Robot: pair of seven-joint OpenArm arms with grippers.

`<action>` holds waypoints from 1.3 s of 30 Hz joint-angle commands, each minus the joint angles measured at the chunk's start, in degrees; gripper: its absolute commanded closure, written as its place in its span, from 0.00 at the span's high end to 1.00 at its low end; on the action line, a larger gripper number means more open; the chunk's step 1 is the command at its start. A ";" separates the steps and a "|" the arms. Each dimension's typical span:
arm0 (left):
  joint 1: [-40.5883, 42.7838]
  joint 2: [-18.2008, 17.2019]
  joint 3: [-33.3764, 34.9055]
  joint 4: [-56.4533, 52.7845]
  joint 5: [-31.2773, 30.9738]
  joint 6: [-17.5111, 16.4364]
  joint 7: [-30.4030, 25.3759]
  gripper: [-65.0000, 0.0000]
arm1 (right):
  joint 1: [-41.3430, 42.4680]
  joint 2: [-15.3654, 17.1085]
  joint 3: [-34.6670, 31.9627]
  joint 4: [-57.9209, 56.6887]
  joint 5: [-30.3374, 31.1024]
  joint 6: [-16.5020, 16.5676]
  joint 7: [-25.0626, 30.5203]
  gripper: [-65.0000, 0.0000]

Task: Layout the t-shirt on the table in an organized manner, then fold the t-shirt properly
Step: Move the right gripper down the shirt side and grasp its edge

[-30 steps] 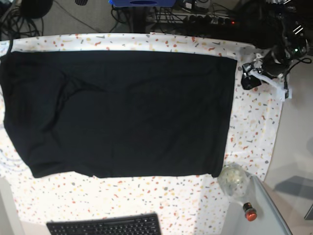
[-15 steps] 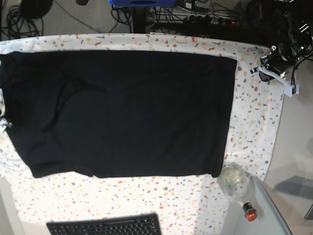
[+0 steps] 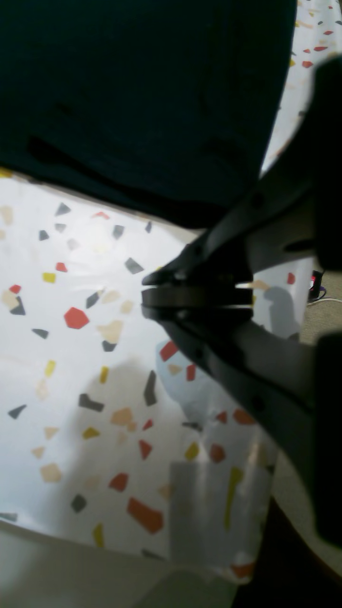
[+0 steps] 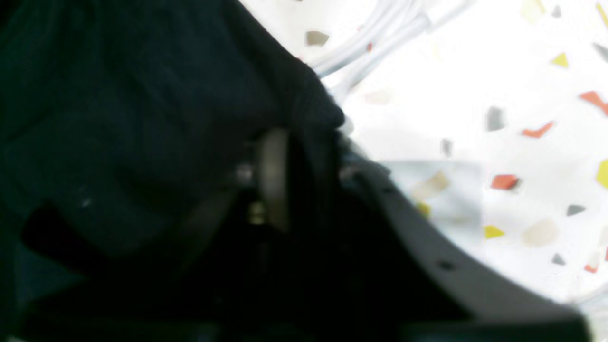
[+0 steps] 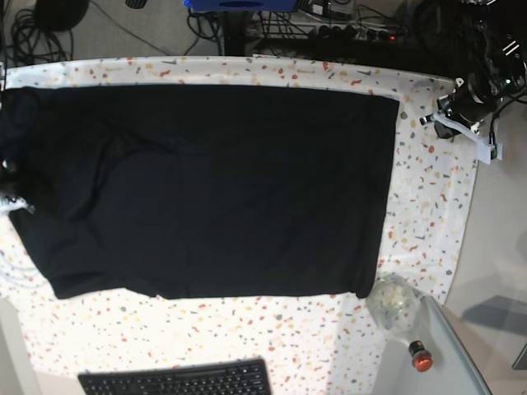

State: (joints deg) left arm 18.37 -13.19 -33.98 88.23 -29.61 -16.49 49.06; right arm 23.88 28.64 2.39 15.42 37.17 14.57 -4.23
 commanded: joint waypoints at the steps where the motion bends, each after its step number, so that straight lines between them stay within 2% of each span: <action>1: -0.13 -0.74 -0.18 0.61 -0.42 -0.26 -0.75 0.00 | 1.13 1.03 0.29 1.59 0.33 0.51 0.23 0.11; 5: -0.48 -0.74 -0.18 -2.12 -0.42 -0.26 -0.75 0.00 | -1.94 1.03 0.46 8.01 0.50 0.51 0.23 0.09; 7: -0.92 -0.74 -0.18 -3.17 -0.42 -0.26 -0.75 0.00 | -3.53 1.03 0.46 11.44 0.59 0.51 -0.21 0.00; 11: -1.10 -0.74 -0.18 -3.87 -0.42 -0.26 -0.75 0.00 | -4.76 1.03 0.46 14.16 0.59 0.33 -0.83 0.00; 15: -1.10 -0.74 -0.18 -3.70 -0.42 -0.26 -0.75 0.00 | -4.93 1.03 2.57 14.51 0.59 -4.06 -2.76 0.00; 21: -1.10 -0.74 -0.18 -3.70 -0.42 -0.26 -0.75 0.00 | -5.29 1.03 5.47 16.71 0.59 -4.06 -5.75 0.00; 27: -1.18 -0.74 -0.18 -3.70 -0.42 -0.26 -0.75 0.00 | -13.99 0.85 5.65 36.67 0.68 -4.59 -12.17 0.00; 29: -1.18 -0.74 -0.18 -3.70 -0.42 -0.26 -0.75 0.00 | -16.63 -0.38 6.62 42.21 0.68 -5.73 -14.54 0.00; 31: -1.18 -0.74 -0.18 -3.70 -0.42 -0.26 -0.75 0.00 | -19.70 -1.96 11.36 47.39 0.68 -7.23 -18.06 0.00; 34: -1.18 -0.74 -0.18 -3.87 -0.42 -0.26 -0.75 0.00 | -23.83 -5.39 17.78 55.92 0.50 -7.40 -24.65 0.00; 39: -1.98 -0.74 -0.09 -4.05 -0.42 -0.26 -0.75 0.00 | -29.81 -9.35 22.00 66.73 0.50 -7.40 -33.09 0.00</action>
State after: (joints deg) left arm 16.86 -13.02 -33.93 83.33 -29.54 -16.47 49.08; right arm -6.46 18.37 24.03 81.36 37.10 6.66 -37.78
